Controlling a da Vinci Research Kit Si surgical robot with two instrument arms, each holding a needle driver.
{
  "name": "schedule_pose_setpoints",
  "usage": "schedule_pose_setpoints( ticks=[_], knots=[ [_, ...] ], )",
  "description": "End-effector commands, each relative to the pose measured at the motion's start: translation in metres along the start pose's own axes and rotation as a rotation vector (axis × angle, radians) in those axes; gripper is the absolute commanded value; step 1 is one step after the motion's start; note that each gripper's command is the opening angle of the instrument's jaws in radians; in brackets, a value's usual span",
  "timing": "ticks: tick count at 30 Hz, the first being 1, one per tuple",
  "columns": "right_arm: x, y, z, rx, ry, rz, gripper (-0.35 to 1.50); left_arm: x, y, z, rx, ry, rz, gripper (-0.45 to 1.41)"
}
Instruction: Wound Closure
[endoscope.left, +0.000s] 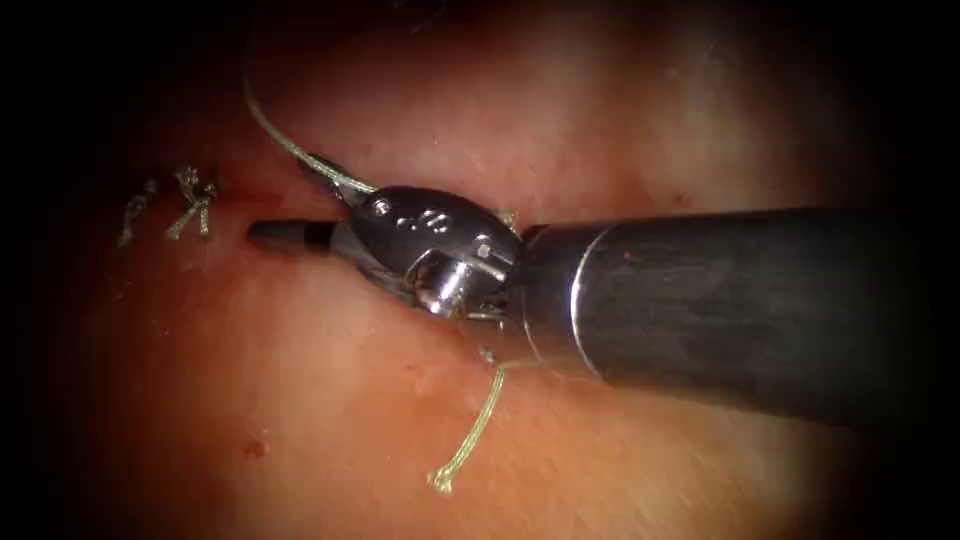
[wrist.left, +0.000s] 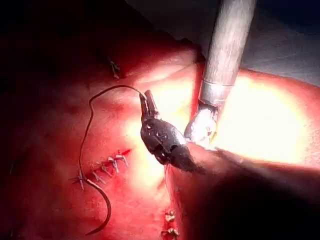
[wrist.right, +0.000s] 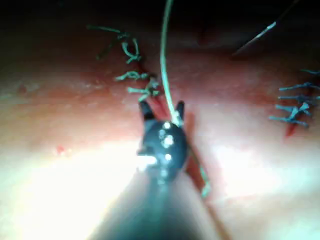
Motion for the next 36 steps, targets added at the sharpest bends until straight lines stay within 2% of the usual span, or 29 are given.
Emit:
schedule_pose_setpoints(
  ticks=[1,2,7,15,18,24,26,28,32,33,36],
  knots=[
    [0.0007,0.0005,-0.0003,-0.019,0.028,0.016,0.64,-0.0005,-0.0002,0.0004,0.001,0.001,-0.003,-0.45],
    [0.0017,0.0012,-0.0013,-0.054,0.06,0.039,0.64,-0.0011,0.0003,-0.0002,0.012,0.002,-0.009,-0.45],
    [0.0032,0.0027,-0.0029,-0.129,0.122,0.069,0.63,-0.0039,0.0029,-0.0011,0.027,-0.001,-0.038,-0.45],
    [0.0034,0.0042,-0.0049,-0.163,0.148,0.059,0.59,-0.0071,0.0054,-0.0034,0.031,-0.006,-0.066,-0.45],
    [0.0039,0.0053,-0.0065,-0.137,0.192,0.066,0.58,-0.0086,0.0063,-0.0039,0.035,-0.027,-0.072,-0.45],
    [0.0042,0.0055,-0.0095,0.112,0.204,0.041,0.59,-0.0116,0.0054,-0.0037,0.054,-0.061,-0.062,-0.45],
    [0.0041,0.0055,-0.0097,0.18,0.209,0.033,0.59,-0.0131,0.0055,-0.0032,0.061,-0.07,-0.072,-0.45],
    [0.0038,0.0052,-0.0097,0.312,0.22,0.017,0.59,-0.0163,0.0058,-0.0016,0.064,-0.089,-0.089,-0.45],
    [0.0036,0.005,-0.0096,0.416,0.221,0.005,0.59,-0.0188,0.0052,-0.0007,0.063,-0.099,-0.098,-0.45],
    [0.0035,0.0049,-0.0097,0.475,0.211,-0.004,0.59,-0.0196,0.0047,-0.0007,0.063,-0.104,-0.103,-0.45],
    [0.0032,0.0047,-0.0099,0.559,0.186,-0.021,0.58,-0.0204,0.0039,-0.0007,0.063,-0.103,-0.102,-0.45]
  ],
)
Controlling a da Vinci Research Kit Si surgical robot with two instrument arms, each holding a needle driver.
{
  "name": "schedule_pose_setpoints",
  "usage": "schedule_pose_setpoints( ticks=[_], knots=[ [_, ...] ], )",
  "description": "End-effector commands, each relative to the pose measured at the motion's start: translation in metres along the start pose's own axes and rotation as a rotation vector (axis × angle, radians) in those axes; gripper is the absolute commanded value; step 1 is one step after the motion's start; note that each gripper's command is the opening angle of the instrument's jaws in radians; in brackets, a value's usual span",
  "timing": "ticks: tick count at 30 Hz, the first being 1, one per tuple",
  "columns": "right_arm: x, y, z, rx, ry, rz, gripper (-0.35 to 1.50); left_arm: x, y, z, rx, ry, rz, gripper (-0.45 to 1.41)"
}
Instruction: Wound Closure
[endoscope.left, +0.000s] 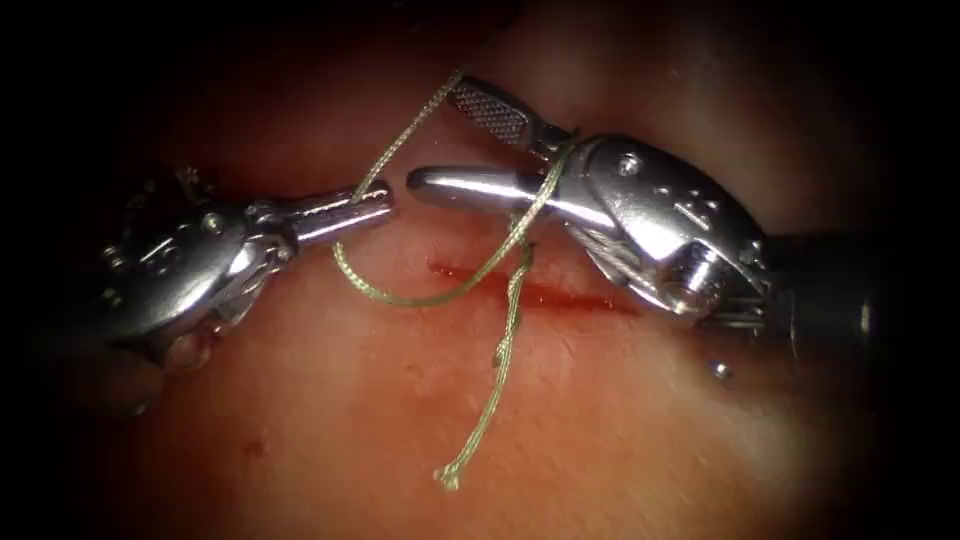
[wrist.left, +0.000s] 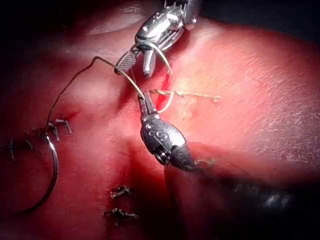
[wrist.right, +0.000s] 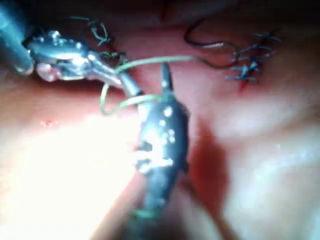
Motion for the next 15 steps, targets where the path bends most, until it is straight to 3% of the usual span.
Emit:
schedule_pose_setpoints(
  ticks=[1,7,13,15],
  knots=[
    [-0.0005,0.0,0.0004,0.029,-0.008,-0.002,0.56,-0.0007,-0.0005,0.0006,-0.003,-0.001,-0.003,-0.45],
    [-0.0011,-0.0013,-0.0011,0.121,-0.009,-0.017,0.49,-0.0023,-0.0023,0.0008,0.007,-0.006,0.0,-0.45],
    [-0.0029,-0.0024,-0.001,0.19,-0.068,-0.049,0.44,-0.0031,-0.0027,0.0019,0.021,-0.003,-0.011,-0.45],
    [-0.0044,-0.0024,-0.0006,0.272,-0.127,-0.085,0.42,-0.0034,-0.0026,0.0025,0.015,-0.002,-0.008,-0.45]
  ],
)
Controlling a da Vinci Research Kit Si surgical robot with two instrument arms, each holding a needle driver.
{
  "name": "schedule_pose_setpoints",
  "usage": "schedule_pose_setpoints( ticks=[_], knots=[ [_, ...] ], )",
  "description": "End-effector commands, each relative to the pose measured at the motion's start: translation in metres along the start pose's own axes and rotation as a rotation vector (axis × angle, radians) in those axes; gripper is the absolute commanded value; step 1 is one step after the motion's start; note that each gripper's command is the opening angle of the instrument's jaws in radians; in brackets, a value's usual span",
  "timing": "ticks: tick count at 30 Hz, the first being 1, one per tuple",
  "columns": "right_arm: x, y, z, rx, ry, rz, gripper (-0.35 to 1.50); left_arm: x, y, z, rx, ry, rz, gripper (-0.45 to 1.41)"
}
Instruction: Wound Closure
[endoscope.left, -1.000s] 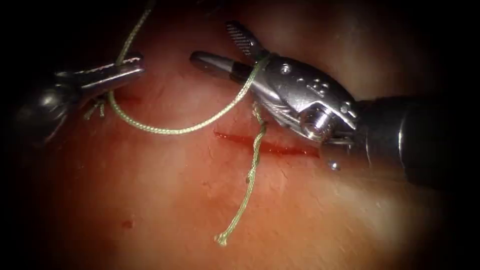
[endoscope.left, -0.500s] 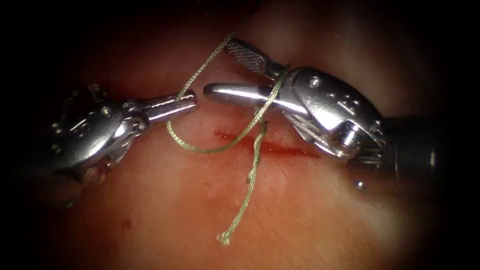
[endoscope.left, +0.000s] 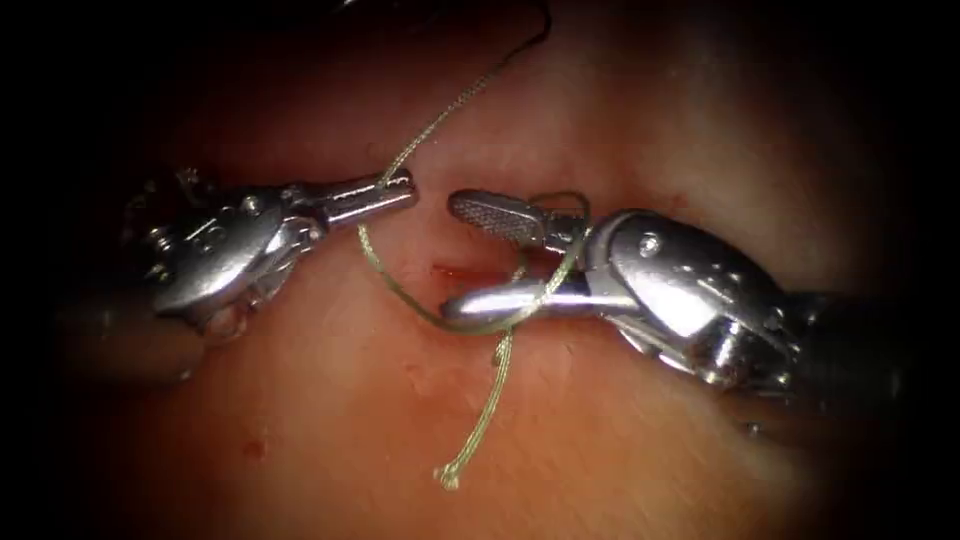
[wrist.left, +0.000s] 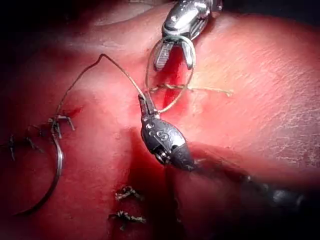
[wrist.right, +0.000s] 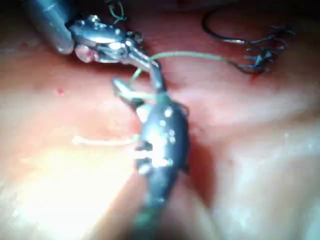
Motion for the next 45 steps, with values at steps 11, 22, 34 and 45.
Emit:
schedule_pose_setpoints(
  ticks=[11,22,34,45],
  knots=[
    [-0.0018,0.0,0.0022,0.446,-0.279,-0.159,0.42,-0.0027,-0.0006,0.0014,-0.031,-0.013,0.0,-0.45],
    [-0.0017,-0.002,0.0054,0.783,-0.473,-0.229,0.44,-0.003,-0.0007,0.0019,-0.048,-0.015,-0.003,-0.45],
    [-0.0027,-0.0016,0.0047,0.886,-0.688,-0.265,0.39,-0.003,-0.0004,0.0019,-0.055,-0.018,-0.009,-0.45],
    [-0.0053,-0.0009,0.0053,0.859,-0.933,-0.335,0.39,-0.0029,-0.0004,0.0017,-0.058,-0.019,-0.016,-0.45]
  ],
)
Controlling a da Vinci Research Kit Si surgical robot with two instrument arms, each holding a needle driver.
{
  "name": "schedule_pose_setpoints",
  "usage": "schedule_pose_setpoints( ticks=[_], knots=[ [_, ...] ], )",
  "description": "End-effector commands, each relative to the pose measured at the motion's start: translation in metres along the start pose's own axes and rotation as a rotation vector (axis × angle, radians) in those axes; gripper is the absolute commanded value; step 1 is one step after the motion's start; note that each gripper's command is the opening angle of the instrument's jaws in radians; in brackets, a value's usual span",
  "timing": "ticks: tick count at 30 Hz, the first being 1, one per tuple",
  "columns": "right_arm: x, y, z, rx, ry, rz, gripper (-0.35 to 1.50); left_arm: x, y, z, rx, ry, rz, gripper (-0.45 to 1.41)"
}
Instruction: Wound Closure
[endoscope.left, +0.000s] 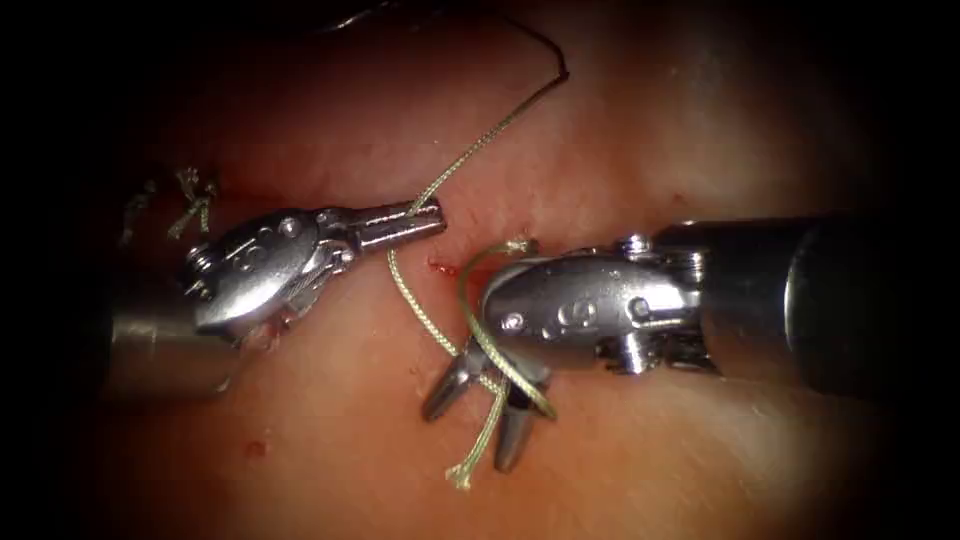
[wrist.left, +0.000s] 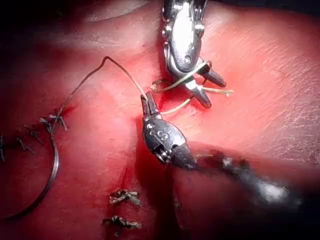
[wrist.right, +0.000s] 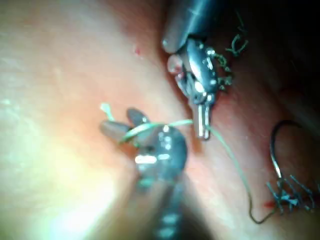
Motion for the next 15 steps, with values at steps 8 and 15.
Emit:
schedule_pose_setpoints(
  ticks=[8,15],
  knots=[
    [0.0005,0.0,0.0018,0.057,-0.047,-0.028,0.31,0.0,-0.0004,0.0002,-0.008,0.001,-0.004,-0.45],
    [0.0002,0.0,0.0026,0.088,-0.07,-0.048,-0.06,0.0003,-0.0006,-0.0001,-0.012,0.0,-0.006,-0.45]
  ],
)
